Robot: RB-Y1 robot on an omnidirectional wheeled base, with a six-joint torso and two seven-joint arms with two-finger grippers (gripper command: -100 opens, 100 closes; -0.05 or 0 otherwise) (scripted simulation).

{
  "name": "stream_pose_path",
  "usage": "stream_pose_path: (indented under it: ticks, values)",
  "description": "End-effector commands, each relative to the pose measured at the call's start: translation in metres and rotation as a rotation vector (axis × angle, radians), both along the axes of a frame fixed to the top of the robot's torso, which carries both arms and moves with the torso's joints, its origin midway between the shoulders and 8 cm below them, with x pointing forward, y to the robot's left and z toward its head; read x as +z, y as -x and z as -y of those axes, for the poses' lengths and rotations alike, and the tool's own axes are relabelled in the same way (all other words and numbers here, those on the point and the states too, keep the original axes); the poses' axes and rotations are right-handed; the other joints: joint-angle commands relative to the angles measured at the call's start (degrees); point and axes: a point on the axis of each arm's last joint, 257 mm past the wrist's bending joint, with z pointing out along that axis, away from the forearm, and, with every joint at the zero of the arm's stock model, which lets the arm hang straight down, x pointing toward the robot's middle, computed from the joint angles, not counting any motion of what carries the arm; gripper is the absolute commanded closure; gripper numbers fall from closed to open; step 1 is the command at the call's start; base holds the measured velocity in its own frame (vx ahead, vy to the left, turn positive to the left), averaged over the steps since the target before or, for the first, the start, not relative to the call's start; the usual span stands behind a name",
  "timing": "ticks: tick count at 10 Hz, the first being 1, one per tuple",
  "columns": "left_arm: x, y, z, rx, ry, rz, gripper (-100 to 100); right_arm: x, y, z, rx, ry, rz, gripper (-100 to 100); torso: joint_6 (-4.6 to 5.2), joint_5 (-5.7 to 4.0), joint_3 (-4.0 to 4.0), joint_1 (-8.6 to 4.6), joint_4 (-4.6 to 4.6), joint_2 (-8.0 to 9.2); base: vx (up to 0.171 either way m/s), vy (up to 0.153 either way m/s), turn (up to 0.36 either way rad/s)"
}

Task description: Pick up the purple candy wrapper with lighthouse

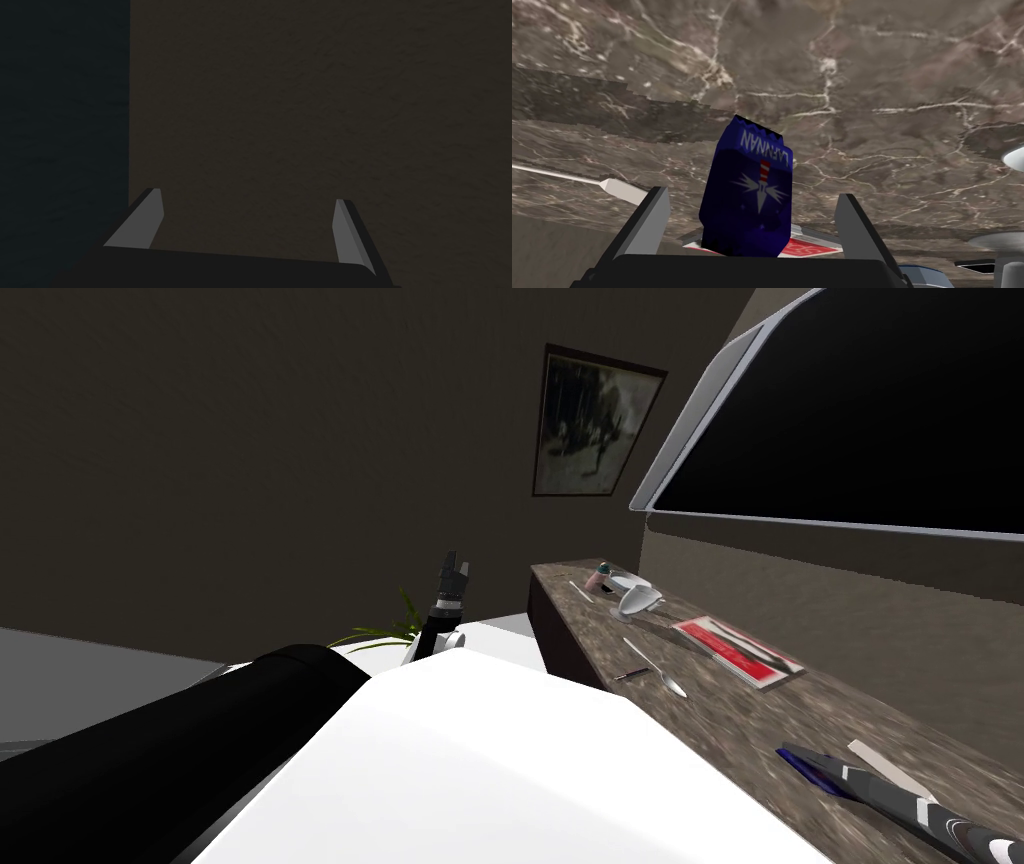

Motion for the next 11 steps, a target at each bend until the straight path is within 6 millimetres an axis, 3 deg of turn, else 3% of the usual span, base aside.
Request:
stream_pose_path:
  ticks: [1, 4, 5, 9, 10, 11]
  values:
    - [0.000, 0.000, 0.000, 0.000, 0.000, 0.000, 0, -0.007, 0.010, 0.001, -0.007, 0.002, 0.000, -100, 0.00, 0.00, 0.00, 0.00, 0.00, 0.00, 0.038, -0.017, 0.055]
    - [0.000, 0.000, 0.000, 0.000, 0.000, 0.000, 0, -0.012, 0.018, 0.002, -0.015, 0.002, 0.000, -100, 0.00, -0.02, -0.03, -0.07, -0.01, -0.05, 0.032, -0.022, 0.045]
    - [0.000, 0.000, 0.000, 0.000, 0.000, 0.000, 0, -0.013, 0.019, 0.002, -0.014, 0.003, 0.000, 100, 0.00, 0.00, 0.00, -0.01, 0.00, 0.01, 0.000, 0.000, 0.000]
    - [0.000, 0.000, 0.000, 0.000, 0.000, 0.000, 0, -0.012, 0.019, 0.002, -0.014, 0.003, 0.000, 100, -0.03, -0.03, 0.02, 0.01, 0.01, 0.05, 0.000, 0.000, 0.000]
    - [0.000, 0.000, 0.000, 0.000, 0.000, 0.000, 0, -0.012, 0.019, 0.002, -0.014, 0.003, 0.000, 0, -0.03, -0.03, 0.02, 0.00, 0.01, 0.05, 0.000, 0.000, 0.000]
    - [0.000, 0.000, 0.000, 0.000, 0.000, 0.000, 0, -0.007, 0.010, 0.001, -0.007, 0.002, 0.000, 100, -0.03, -0.03, 0.02, 0.00, 0.01, 0.05, -0.022, 0.019, -0.077]
